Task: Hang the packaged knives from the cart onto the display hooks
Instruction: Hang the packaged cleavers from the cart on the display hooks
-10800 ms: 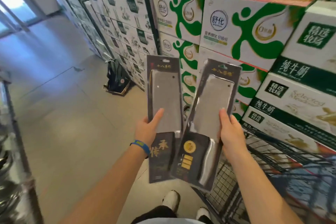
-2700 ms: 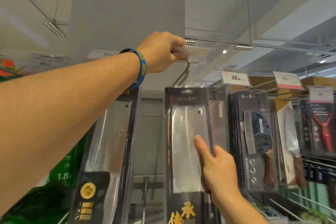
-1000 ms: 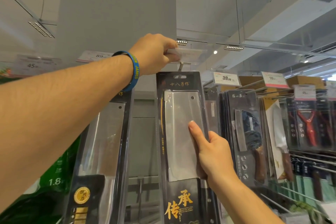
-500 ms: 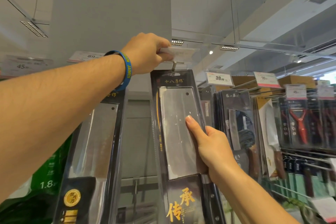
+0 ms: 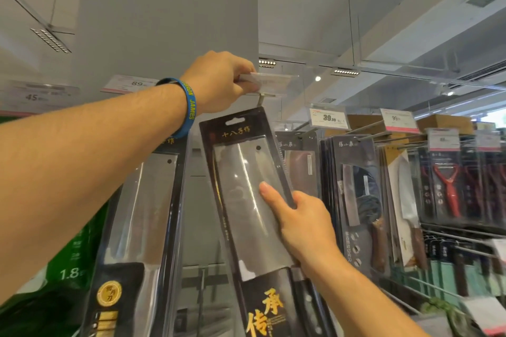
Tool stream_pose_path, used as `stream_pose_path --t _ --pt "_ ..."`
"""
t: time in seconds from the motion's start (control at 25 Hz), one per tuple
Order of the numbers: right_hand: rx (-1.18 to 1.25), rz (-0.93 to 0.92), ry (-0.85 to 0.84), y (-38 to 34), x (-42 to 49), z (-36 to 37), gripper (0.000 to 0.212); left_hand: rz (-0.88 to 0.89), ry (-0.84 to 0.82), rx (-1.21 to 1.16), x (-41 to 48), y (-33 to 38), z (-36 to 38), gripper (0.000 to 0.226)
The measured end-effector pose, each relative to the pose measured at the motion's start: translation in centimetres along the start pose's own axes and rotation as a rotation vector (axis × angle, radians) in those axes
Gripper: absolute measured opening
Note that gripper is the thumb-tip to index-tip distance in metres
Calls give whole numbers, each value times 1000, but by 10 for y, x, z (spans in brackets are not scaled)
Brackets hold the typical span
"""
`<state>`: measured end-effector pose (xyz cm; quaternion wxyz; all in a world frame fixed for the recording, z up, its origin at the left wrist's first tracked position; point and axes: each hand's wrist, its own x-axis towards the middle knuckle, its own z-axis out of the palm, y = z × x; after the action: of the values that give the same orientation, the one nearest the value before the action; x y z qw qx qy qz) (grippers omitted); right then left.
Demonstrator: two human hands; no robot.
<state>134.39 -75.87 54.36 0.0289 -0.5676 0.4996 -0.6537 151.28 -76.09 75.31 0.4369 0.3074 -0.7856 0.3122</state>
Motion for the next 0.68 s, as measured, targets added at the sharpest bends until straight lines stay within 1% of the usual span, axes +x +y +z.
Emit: stream_pose_path --t 0.08,0.16,0.24,0.28,0.4,0.44,0.48,0.56,0.6,0.68 --pt "97 56 18 1 1 -7 83 -7 -5 6 0 0 -1 18" --pt "172 117 19 1 3 -12 73 -2 -1 15 1 0 -2 16" --pt "185 138 2 0 6 -16 68 4 3 17 1 0 -2 14" --pt "193 152 -2 -1 8 -19 70 3 5 10 1 0 -2 13" --pt "213 173 -13 0 14 -23 89 -9 -6 -10 2 -1 -3 8" --pt "200 163 -9 1 16 -24 91 -12 -12 -12 3 -1 -3 9" --pt "172 146 -1 1 17 -24 89 -13 -16 -9 4 -1 -3 11" --pt "112 133 -13 4 18 -18 74 -16 -20 10 5 -2 -2 16" --pt "114 146 -25 6 19 -13 70 -16 -24 11 4 -2 -2 16" --pt "140 192 -48 12 26 2 67 -19 -22 -8 2 -1 -2 13"
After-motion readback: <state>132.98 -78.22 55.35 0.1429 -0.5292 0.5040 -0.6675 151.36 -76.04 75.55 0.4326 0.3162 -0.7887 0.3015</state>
